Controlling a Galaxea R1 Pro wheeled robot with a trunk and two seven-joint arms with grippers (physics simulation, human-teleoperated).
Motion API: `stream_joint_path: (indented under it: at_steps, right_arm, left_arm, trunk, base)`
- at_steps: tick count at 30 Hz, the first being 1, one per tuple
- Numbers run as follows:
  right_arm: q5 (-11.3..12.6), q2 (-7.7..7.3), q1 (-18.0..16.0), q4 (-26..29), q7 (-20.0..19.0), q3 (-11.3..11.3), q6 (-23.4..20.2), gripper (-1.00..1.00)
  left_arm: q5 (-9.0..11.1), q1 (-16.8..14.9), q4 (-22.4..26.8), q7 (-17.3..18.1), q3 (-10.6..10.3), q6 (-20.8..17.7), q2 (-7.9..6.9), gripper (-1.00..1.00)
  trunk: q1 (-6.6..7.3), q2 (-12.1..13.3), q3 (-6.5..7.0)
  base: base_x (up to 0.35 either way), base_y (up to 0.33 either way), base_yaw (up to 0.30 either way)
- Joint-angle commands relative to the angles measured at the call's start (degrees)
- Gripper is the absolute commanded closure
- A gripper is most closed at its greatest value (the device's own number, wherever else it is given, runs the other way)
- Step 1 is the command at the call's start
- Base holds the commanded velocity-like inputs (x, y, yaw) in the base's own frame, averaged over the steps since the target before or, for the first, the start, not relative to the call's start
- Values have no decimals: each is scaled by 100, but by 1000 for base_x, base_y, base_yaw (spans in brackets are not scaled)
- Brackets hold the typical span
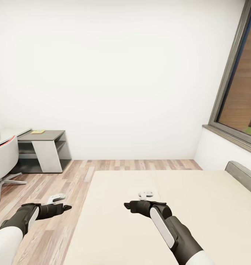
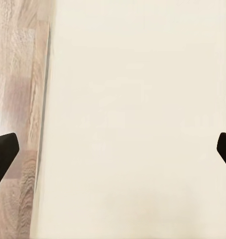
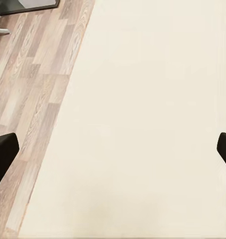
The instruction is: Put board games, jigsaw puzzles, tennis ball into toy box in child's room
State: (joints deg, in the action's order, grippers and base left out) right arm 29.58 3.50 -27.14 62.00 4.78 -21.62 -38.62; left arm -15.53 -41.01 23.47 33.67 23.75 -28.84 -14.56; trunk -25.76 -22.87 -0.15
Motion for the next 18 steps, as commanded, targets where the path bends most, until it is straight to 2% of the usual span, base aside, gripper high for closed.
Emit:
stream_joint_path:
  at_steps: [1,18]
  right_arm:
    - [58,-3,-2,5,50,-8,-14,-100]
    - [57,-6,-2,5,51,-8,-14,-100]
  left_arm:
    - [-55,-3,8,43,49,-34,5,-100]
    - [-55,-3,8,43,49,-34,5,-100]
  trunk:
    - [-2,-5,-3]
    - [-2,-5,-3]
  base:
    - [0,-207,0]
    - [0,-214,0]
